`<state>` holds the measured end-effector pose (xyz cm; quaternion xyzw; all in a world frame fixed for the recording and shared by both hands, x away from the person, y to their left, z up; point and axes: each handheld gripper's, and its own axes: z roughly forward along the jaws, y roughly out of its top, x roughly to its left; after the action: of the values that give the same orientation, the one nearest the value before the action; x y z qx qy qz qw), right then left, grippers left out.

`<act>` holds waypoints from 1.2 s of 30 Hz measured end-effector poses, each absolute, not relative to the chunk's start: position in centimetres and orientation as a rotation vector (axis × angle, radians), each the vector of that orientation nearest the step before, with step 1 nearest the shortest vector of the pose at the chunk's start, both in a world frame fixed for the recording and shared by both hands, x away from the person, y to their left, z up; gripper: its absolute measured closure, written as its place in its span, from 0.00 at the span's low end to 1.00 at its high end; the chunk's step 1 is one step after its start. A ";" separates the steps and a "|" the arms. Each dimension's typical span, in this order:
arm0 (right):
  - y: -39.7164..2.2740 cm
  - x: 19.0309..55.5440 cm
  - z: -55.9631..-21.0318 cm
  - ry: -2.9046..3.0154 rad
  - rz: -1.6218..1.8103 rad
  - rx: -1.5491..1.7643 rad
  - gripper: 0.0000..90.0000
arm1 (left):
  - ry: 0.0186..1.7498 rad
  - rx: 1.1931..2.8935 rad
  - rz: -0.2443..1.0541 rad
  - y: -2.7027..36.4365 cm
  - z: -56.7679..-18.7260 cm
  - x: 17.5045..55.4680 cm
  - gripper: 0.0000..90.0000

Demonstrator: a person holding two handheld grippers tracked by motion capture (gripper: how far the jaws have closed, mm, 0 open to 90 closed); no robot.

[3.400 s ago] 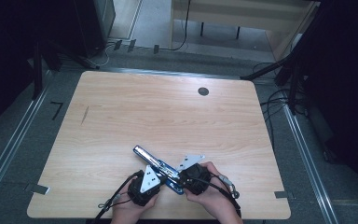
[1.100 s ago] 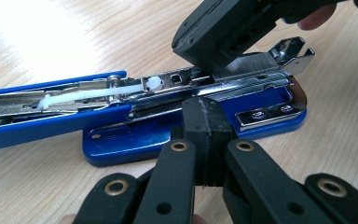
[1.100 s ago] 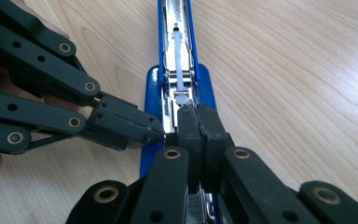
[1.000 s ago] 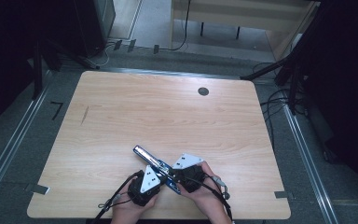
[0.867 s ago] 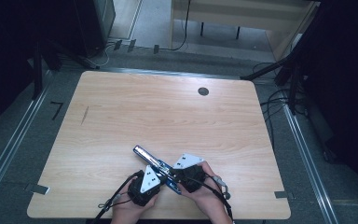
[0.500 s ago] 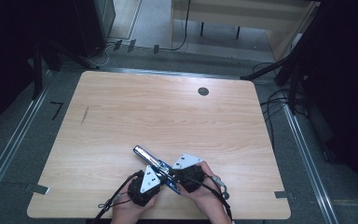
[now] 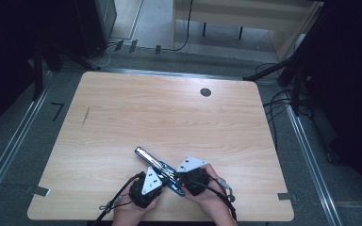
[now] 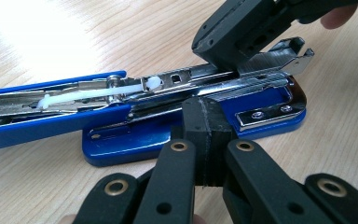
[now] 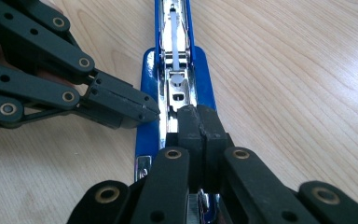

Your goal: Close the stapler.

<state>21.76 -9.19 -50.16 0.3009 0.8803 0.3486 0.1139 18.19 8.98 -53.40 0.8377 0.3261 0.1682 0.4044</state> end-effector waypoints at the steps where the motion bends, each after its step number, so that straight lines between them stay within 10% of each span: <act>1: -9.2 21.8 -50.2 2.581 1.022 0.883 1.00 | 0.823 2.116 0.423 9.0 -53.4 18.2 1.00; 36: -8.7 22.4 -48.5 2.547 1.112 0.873 1.00 | 0.936 2.092 0.434 11.5 -52.9 19.2 1.00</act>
<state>22.43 -8.70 -48.51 0.2976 0.8687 0.3793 0.1141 19.23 11.52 -52.90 0.8244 0.3691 0.1711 0.3935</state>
